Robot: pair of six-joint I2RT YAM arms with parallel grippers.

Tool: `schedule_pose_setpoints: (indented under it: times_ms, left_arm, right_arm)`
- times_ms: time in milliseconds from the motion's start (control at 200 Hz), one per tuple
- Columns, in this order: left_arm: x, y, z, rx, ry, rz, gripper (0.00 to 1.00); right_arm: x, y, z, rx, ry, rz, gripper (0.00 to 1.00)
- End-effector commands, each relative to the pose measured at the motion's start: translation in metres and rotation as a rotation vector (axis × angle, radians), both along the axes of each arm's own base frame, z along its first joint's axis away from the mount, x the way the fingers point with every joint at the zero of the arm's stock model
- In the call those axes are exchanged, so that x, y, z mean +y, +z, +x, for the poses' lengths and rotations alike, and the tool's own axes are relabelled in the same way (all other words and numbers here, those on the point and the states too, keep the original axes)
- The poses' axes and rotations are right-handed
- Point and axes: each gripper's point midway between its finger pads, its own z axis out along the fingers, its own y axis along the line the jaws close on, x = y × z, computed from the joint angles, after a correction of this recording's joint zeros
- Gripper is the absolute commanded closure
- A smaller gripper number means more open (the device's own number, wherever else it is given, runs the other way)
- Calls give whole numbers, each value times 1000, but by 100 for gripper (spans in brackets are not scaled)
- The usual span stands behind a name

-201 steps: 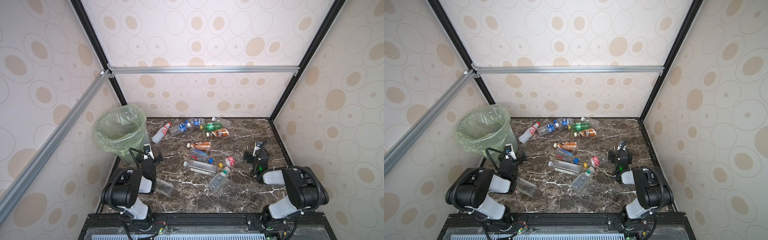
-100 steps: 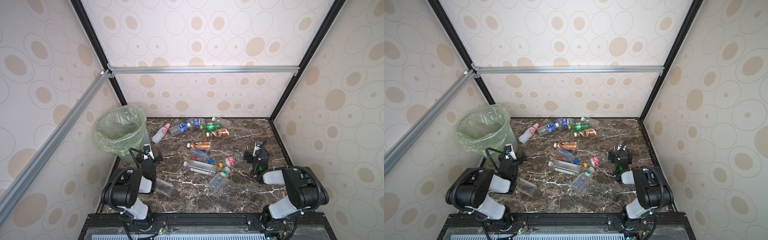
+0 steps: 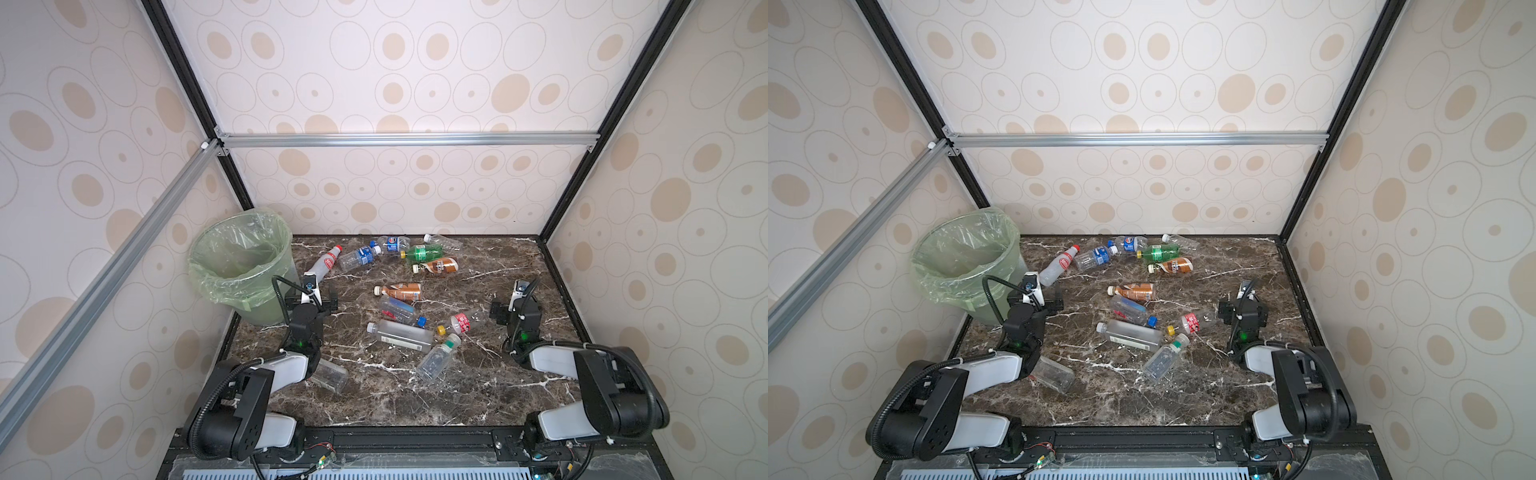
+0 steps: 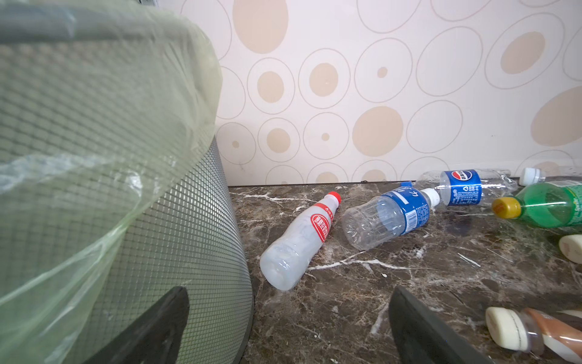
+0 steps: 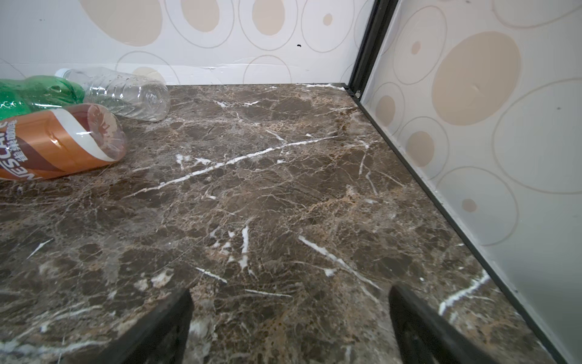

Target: Throw the plastic bottles in the bin

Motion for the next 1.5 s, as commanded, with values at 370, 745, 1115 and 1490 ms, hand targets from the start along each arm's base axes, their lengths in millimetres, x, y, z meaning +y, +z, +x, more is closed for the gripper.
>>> schedule_pose_setpoints:
  times_ms: [370,745,1115,1490]
  left_arm:
    - [-105,56,17,101,-234,-210,1]
    - [-88,172,46,210,-21,13,1]
    - [-7,177,90,414,225,20,1]
    - [55,151,108,549,285,-75,1]
  right_arm:
    - [1,46,-18,16,-106,256,0]
    - [62,67,9,168,71,306,0]
    - [125,86,22,211,246,265,0]
    - [149,89,17,230,314,230,0]
